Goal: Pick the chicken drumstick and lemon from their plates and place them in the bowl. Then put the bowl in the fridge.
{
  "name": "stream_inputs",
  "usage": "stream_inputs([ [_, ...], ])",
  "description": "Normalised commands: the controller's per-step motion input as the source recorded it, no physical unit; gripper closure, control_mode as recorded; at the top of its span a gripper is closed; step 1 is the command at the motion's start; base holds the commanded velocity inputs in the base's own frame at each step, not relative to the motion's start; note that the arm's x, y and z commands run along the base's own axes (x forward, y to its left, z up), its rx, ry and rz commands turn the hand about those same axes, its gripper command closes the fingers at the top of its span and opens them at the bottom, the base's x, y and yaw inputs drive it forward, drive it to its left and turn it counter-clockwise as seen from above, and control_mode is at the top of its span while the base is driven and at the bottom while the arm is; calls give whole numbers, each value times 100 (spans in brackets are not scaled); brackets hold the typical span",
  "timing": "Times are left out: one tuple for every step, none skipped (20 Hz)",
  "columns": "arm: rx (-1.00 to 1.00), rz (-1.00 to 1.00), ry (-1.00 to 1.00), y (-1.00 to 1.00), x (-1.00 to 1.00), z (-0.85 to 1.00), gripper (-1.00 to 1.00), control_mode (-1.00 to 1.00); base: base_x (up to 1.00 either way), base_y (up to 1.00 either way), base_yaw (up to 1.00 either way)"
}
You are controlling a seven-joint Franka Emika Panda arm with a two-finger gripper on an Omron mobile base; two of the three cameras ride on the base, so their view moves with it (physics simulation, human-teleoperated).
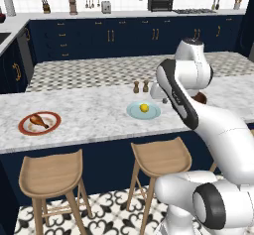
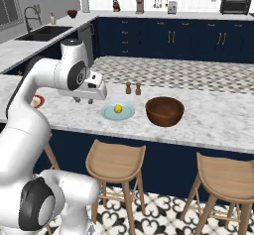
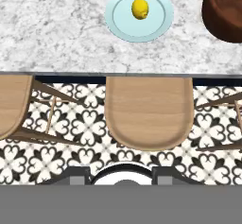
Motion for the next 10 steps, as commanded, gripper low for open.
stream_inputs([
  [1,0,0,0,0,0,-100,-100,0,0,0],
  [0,0,0,-11,29,-14,-100,-100,0,0,0],
  [-11,0,5,10,31,-24,-100,-100,0,0,0],
  [-12,0,21,15,100,0,-100,-100,0,0,0],
  [-10,0,34,0,100,-7,-100,-100,0,0,0],
  [-5,0,41,0,100,-3,-100,-100,0,0,0],
  [-9,0,47,0,100,0,-100,-100,0,0,0],
  [-6,0,49,0,100,0,-100,-100,0,0,0],
  [0,0,44,-6,100,0,-100,-100,0,0,0],
  [0,-1,31,-37,100,0,-100,-100,0,0,0],
])
